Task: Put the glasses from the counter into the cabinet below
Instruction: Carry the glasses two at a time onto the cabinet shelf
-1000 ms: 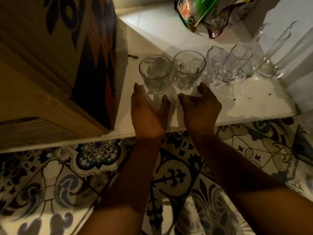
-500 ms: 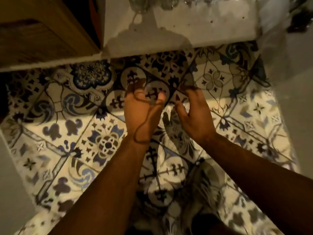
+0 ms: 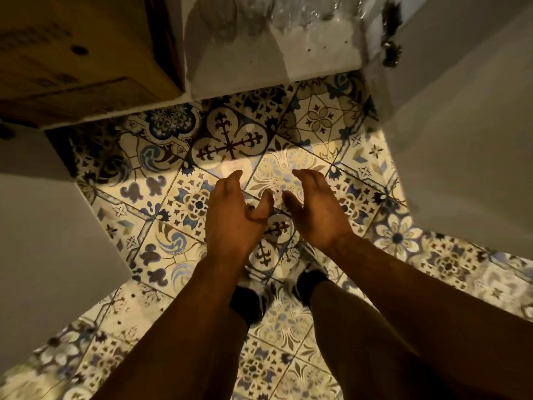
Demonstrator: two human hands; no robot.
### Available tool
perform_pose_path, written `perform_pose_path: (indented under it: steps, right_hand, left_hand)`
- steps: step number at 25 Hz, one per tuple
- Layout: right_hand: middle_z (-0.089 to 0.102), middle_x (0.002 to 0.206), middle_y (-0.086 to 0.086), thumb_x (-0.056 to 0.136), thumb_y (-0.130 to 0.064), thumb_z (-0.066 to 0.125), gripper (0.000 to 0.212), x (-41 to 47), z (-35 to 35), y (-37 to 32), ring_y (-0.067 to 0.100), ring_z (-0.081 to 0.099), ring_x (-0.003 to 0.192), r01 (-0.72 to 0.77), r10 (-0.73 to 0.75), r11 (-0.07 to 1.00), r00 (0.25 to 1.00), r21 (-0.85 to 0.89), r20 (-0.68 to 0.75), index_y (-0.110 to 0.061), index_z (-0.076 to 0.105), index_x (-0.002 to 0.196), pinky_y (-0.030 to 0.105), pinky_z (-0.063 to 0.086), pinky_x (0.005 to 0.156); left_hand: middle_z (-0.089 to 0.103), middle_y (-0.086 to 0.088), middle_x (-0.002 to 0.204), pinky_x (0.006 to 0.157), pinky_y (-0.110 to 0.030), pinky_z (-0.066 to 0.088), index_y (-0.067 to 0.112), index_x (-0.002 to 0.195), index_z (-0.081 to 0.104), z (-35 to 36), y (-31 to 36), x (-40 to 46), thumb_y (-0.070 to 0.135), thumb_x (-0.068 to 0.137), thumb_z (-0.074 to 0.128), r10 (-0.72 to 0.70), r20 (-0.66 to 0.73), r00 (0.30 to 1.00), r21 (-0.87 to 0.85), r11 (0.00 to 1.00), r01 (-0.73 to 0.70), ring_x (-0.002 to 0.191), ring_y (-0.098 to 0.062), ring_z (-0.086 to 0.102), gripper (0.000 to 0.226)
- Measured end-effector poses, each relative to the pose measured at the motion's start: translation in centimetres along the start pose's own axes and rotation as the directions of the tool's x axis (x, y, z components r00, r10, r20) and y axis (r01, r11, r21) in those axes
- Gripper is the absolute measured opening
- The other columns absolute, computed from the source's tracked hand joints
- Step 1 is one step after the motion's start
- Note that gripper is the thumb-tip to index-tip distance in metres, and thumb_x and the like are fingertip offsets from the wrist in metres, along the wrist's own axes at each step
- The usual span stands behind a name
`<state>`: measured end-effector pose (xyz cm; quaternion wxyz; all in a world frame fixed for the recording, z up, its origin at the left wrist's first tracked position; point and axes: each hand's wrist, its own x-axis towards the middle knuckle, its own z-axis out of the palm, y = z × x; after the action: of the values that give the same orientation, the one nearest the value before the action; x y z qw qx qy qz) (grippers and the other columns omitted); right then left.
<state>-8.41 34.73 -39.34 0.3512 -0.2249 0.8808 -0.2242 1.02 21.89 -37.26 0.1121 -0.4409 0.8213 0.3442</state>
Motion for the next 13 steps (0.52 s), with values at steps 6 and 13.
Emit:
perform_pose_path:
  steps: [6, 13]
  right_hand:
    - [0.035, 0.155, 0.011, 0.102, -0.047, 0.043, 0.059, -7.3, -6.8, -7.0, 0.031, 0.046, 0.136, -0.017, 0.016, 1.0, 0.999, 0.007, 0.045, -0.014, 0.036, 0.151, 0.043, 0.043, 0.11]
    - [0.03, 0.158, 0.013, 0.104, -0.044, 0.042, 0.058, -14.3, -15.0, -16.0, 0.03, 0.031, 0.146, 0.026, -0.022, 0.999, 0.994, -0.029, 0.109, -0.01, 0.038, 0.151, 0.039, 0.033, 0.116]
  left_hand:
    - [0.049, -0.009, 0.145, 0.105, -0.036, 0.04, 0.015, 0.147, 0.043, -9.8, 5.0, -7.0, 0.052, 0.093, 0.059, 0.004, -0.021, 1.0, -0.013, 1.0, -0.004, 0.133, -0.027, 0.046, 0.068]
    - [0.059, -0.005, 0.139, 0.109, -0.037, 0.04, 0.018, 0.137, 0.059, -20.5, 9.1, -13.3, 0.054, 0.092, 0.055, 0.05, -0.071, 0.996, -0.006, 0.999, -0.051, 0.131, -0.025, 0.051, 0.058]
